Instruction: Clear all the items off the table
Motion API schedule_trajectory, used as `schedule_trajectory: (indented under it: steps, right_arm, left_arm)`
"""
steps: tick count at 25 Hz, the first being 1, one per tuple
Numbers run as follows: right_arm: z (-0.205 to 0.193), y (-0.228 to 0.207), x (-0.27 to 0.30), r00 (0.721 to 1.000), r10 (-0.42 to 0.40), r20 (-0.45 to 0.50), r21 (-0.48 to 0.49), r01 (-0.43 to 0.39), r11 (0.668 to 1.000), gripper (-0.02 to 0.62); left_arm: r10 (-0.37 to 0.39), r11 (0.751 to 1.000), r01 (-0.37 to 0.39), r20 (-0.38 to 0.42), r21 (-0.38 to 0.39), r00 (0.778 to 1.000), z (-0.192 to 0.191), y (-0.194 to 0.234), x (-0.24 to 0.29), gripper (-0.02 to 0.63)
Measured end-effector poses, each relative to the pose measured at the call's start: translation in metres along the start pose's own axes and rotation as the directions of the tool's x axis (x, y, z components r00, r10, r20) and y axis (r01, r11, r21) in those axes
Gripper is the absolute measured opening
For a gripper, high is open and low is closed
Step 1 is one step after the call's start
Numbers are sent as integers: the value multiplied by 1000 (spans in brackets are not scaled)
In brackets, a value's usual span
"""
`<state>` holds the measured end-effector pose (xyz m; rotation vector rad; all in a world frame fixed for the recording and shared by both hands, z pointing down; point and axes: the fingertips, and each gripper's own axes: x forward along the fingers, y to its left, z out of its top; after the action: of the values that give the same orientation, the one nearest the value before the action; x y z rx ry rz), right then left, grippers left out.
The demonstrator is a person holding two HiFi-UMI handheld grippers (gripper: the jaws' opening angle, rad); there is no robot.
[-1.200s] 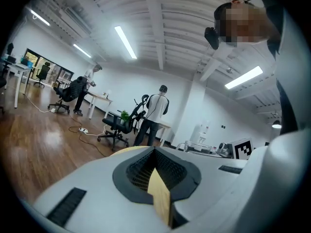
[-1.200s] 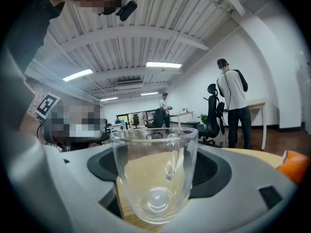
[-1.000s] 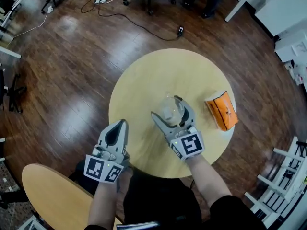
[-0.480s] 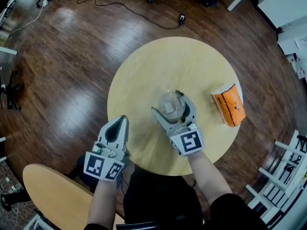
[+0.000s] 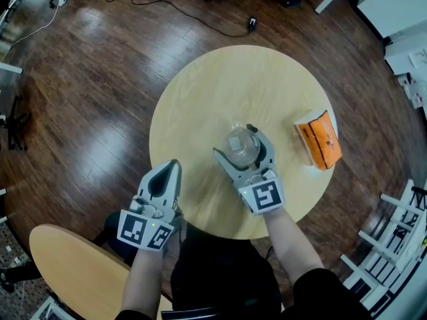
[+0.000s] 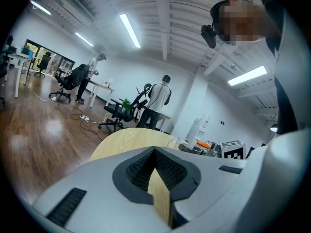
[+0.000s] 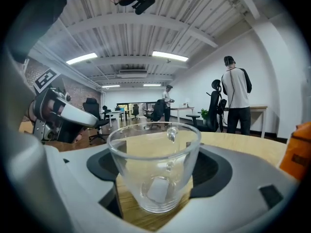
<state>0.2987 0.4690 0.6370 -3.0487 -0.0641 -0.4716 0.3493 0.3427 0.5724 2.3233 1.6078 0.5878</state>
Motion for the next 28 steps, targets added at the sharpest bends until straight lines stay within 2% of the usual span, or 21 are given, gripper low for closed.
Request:
schedule_trajectory:
  steps: [4,5,15,18,22,23,25,28]
  right_arm:
    - [-1,1,0,1000,4,-11,17,-4,1000,426]
    - [0,2,0,1000,11,-12,22,-11,1000,465]
    - [25,5,-44,1000,8,20,15,-8,1000,465]
    - [50,-2,-66,997,-15,76,13,14,1000,465]
    - [101,-12,-109,983,-44,180,79,30,996,456]
    - [116,-19,-118,975,-59,216,84,41,996,417]
    - [144,-33,-139,955,-97,280,90,74,993,416]
    - [178,-43,-177,928,-166,333,132,128,983,336]
  left_arm:
    - [3,1000,-3,5,3,1000,-1,-4,-5,2]
    - [4,1000,-4,7,5,1000,0,-5,-7,2]
    - [-7,1000,6,58,19,998,20,-32,-18,2]
    - [-20,1000,18,95,26,995,37,-43,-21,2]
    - [-48,998,42,155,44,987,72,-60,-30,2]
    - [-65,997,55,175,62,982,84,-63,-29,2]
    - [-93,993,76,208,88,974,106,-68,-29,2]
    - [-94,993,75,220,93,971,130,-73,-43,2]
